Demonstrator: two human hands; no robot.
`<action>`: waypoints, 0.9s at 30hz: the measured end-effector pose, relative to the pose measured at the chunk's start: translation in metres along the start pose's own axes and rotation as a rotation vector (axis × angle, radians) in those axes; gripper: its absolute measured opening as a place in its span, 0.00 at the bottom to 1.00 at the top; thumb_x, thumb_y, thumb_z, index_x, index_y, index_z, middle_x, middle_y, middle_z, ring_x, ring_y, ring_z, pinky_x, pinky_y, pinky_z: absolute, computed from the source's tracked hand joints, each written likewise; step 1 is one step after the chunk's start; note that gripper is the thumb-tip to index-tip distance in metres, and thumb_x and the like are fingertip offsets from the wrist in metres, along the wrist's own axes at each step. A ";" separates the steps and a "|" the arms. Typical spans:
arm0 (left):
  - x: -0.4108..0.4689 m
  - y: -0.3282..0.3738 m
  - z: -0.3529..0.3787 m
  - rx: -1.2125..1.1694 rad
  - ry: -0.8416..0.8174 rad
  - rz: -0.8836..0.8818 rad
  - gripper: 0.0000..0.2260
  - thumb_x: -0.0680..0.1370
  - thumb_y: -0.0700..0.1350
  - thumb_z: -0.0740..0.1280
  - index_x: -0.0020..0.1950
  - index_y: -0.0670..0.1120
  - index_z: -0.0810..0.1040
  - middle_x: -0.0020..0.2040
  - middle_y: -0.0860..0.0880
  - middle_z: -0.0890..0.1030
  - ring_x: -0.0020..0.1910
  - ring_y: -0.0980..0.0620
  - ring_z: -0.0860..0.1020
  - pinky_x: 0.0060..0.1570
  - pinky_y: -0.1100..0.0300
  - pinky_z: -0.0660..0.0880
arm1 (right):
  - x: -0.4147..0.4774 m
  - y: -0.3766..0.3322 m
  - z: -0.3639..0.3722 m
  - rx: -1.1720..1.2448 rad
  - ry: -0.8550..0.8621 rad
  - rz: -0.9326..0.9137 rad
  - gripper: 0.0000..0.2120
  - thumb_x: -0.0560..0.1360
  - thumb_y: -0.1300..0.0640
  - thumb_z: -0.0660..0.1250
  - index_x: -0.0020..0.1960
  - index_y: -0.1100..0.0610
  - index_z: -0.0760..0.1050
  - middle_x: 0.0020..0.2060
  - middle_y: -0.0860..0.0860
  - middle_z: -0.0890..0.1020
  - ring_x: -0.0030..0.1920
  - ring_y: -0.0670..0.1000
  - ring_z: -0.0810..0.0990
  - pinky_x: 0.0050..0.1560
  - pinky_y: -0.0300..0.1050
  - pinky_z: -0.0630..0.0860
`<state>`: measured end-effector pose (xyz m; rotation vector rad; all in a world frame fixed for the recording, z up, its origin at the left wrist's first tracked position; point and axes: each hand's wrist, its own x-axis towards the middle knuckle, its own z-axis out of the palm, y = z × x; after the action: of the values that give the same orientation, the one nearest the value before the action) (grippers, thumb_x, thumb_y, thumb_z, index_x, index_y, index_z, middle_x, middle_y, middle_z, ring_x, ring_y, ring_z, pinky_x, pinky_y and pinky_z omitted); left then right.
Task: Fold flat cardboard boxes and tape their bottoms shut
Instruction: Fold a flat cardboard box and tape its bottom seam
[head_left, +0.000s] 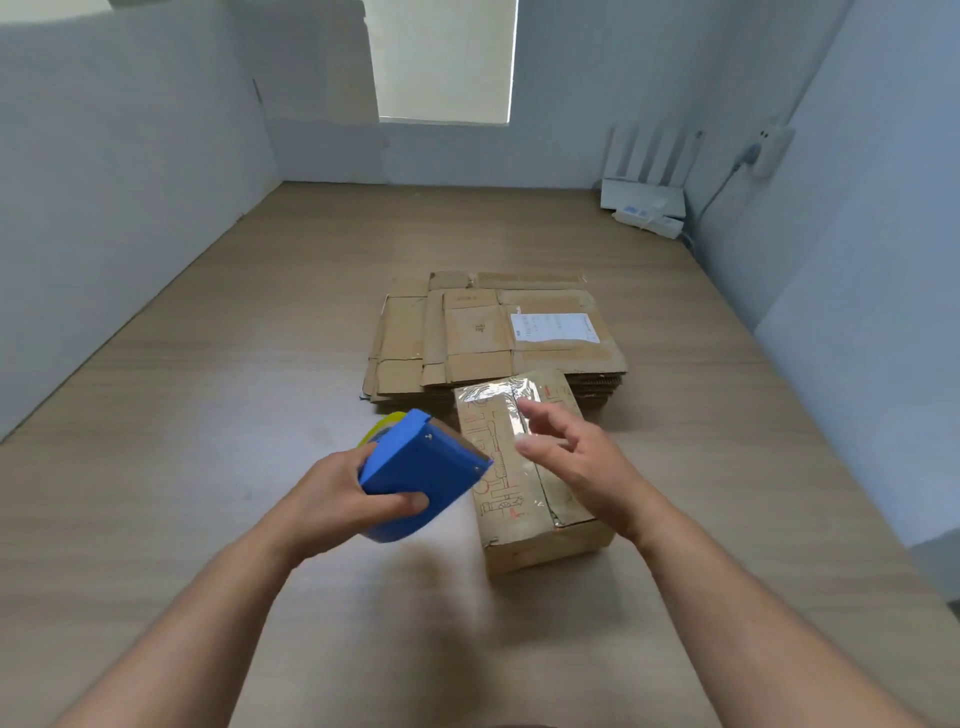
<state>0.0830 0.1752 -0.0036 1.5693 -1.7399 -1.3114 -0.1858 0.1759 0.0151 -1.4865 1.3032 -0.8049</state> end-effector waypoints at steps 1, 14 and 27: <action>-0.002 0.006 0.003 0.017 -0.041 0.031 0.15 0.64 0.57 0.75 0.48 0.58 0.79 0.43 0.58 0.83 0.41 0.59 0.81 0.35 0.68 0.76 | -0.002 -0.006 0.004 0.043 -0.057 -0.007 0.25 0.71 0.44 0.68 0.67 0.43 0.69 0.61 0.41 0.75 0.63 0.40 0.73 0.62 0.40 0.72; -0.018 0.031 0.021 0.055 -0.183 -0.032 0.28 0.56 0.71 0.70 0.48 0.56 0.81 0.42 0.58 0.83 0.39 0.58 0.81 0.39 0.64 0.75 | -0.016 -0.007 0.003 0.017 0.157 -0.138 0.07 0.74 0.62 0.69 0.38 0.55 0.76 0.32 0.48 0.78 0.33 0.41 0.74 0.35 0.34 0.72; -0.031 0.022 -0.036 0.320 -0.287 -0.352 0.41 0.47 0.77 0.69 0.42 0.45 0.83 0.38 0.48 0.85 0.37 0.49 0.84 0.39 0.59 0.76 | -0.048 0.064 -0.038 -0.038 0.444 0.184 0.11 0.75 0.62 0.68 0.34 0.57 0.73 0.26 0.48 0.75 0.23 0.42 0.69 0.30 0.40 0.67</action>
<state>0.1096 0.1892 0.0396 2.0226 -1.9900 -1.5451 -0.2516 0.2158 -0.0278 -1.2319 1.7631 -1.0286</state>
